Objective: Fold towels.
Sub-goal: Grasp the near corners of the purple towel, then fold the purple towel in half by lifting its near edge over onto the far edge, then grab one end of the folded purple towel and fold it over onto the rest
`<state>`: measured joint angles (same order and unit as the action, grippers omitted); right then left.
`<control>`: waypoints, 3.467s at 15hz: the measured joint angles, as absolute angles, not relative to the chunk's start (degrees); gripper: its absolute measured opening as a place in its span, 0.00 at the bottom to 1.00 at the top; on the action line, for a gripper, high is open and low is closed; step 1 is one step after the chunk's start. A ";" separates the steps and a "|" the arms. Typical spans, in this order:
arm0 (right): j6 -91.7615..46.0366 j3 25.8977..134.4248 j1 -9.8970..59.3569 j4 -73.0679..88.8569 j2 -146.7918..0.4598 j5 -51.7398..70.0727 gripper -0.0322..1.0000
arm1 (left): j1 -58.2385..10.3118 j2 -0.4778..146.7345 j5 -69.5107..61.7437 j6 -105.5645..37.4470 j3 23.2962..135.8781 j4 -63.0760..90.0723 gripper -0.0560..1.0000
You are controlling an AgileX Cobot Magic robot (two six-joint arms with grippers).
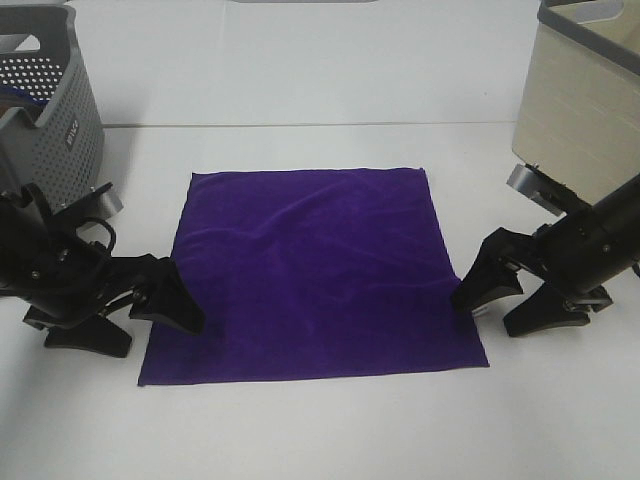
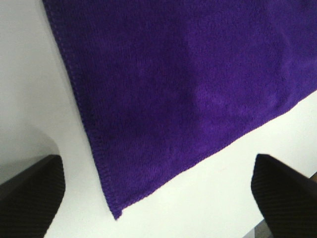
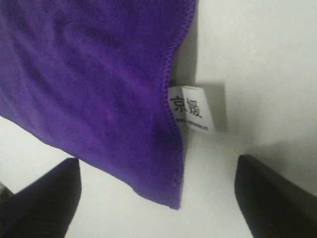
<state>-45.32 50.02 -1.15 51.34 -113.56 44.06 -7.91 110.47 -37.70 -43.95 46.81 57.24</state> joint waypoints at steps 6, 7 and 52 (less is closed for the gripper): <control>-42.11 54.60 5.67 53.29 -118.95 47.78 0.65 | -12.49 115.51 -44.98 -25.44 57.58 40.22 0.86; -40.11 56.38 7.73 51.85 -119.63 48.01 0.64 | -14.73 116.14 -45.21 -21.94 59.53 36.90 0.84; -25.27 105.20 11.23 28.82 -132.01 50.88 0.77 | -16.56 128.57 -44.06 -10.77 98.26 16.79 0.70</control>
